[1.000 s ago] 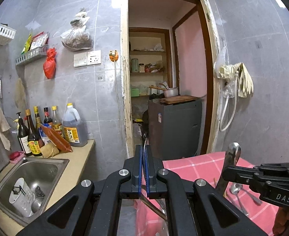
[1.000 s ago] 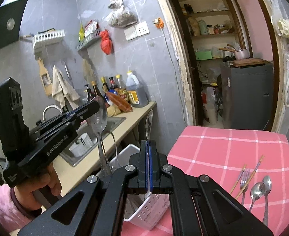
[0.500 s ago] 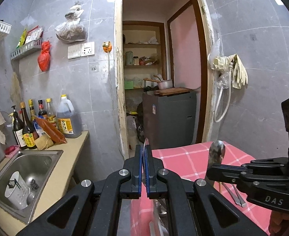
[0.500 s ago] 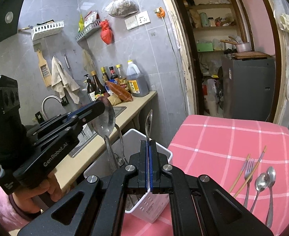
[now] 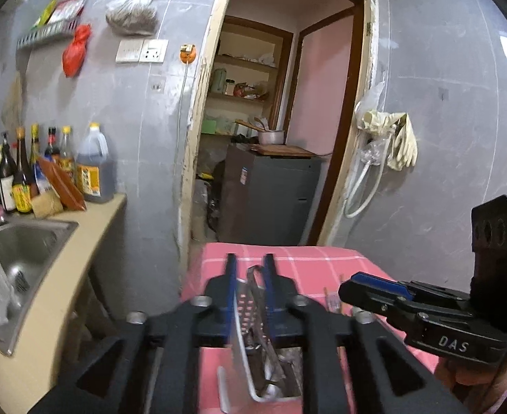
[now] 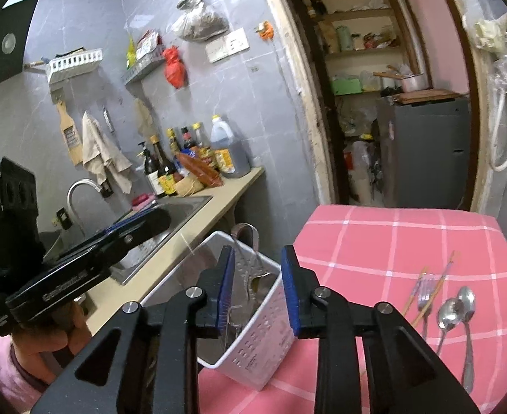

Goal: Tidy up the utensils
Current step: 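Carry the spoon and knife over the white caddy and open both tools, then bring both open tools back to the utensil pile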

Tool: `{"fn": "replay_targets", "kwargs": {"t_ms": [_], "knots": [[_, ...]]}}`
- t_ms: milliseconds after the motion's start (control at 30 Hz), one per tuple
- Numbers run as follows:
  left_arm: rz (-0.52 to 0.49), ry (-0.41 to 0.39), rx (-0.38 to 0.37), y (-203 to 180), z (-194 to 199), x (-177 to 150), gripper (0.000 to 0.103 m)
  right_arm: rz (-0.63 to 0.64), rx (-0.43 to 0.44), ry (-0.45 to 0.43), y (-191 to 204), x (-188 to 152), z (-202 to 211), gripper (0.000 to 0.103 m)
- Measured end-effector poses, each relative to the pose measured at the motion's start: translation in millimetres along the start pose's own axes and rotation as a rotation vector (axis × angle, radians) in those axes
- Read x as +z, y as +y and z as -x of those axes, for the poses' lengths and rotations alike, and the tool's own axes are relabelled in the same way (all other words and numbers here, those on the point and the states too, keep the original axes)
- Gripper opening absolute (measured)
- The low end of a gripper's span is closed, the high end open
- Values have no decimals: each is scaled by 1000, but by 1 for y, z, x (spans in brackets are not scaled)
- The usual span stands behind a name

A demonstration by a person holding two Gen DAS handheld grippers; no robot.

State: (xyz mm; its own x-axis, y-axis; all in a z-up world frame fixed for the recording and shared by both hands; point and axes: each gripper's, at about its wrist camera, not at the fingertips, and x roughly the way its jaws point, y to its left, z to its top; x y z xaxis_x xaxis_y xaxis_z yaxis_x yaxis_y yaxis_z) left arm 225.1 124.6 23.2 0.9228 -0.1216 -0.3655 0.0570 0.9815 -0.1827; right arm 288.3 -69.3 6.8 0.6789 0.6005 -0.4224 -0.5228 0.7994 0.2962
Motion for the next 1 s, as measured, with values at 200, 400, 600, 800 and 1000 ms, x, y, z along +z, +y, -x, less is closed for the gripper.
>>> {"fn": "replay_targets", "kwargs": {"t_ms": [200, 400, 600, 800, 1000], "knots": [[23, -16, -13, -6, 6, -1, 55, -20, -93, -93, -15, 5, 28, 63], [16, -60, -7, -28, 12, 1, 98, -17, -228, -199, -36, 8, 69, 85], [9, -79, 7, -59, 5, -3, 102, 13, -359, -259, -60, 9, 110, 101], [-49, -75, -10, -97, -4, -11, 102, 42, -457, -245, -90, 2, 141, 101], [-71, -53, -46, -133, -20, -22, 102, 29, -508, -217, -125, -7, 162, 101]]}}
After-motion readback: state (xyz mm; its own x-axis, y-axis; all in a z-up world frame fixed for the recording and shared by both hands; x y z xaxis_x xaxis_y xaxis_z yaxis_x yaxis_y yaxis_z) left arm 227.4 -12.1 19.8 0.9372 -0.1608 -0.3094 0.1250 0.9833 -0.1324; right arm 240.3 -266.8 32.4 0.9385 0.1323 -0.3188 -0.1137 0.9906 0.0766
